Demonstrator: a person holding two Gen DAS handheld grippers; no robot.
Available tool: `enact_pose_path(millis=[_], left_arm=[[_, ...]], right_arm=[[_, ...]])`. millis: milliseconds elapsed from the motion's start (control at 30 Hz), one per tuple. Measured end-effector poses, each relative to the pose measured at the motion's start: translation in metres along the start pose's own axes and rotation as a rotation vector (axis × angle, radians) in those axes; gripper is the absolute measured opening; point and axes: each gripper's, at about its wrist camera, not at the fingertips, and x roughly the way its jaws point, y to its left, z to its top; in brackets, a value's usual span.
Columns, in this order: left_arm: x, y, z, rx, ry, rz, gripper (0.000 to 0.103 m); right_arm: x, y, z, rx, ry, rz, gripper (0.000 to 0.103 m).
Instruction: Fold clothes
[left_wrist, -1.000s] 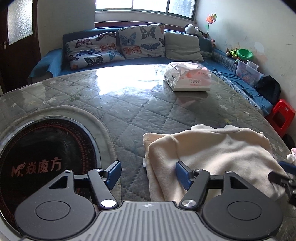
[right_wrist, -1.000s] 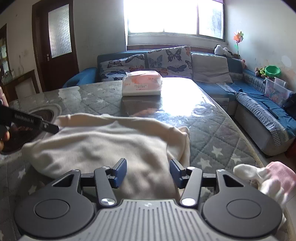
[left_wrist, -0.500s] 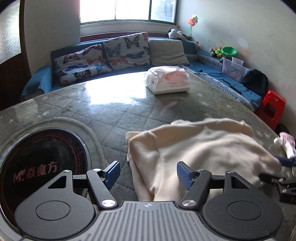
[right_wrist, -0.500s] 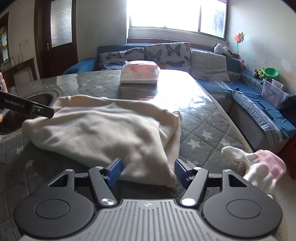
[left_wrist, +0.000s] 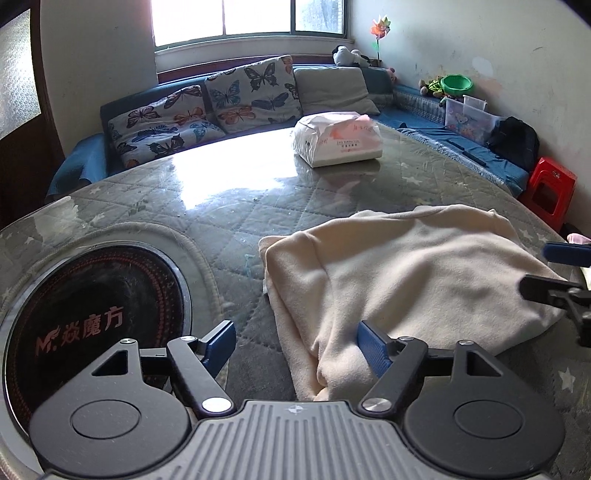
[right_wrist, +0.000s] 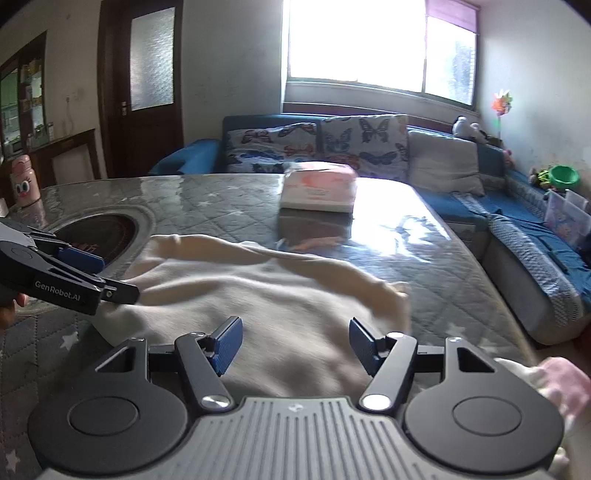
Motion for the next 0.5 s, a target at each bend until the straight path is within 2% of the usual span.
enact_pose_path(millis=[267,500], left_arm=[[0.003,0.006,0.022,-0.033,-0.02,-0.005,0.076],[0.033,0.012,0.04,-0.043,-0.003,0.047,0.076]], right_arm=[[0.014,0.007,-0.002,-0.014,0.02,0.025,0.065],[0.022,0.005,0.002,-0.007,0.028,0.036,0.066]])
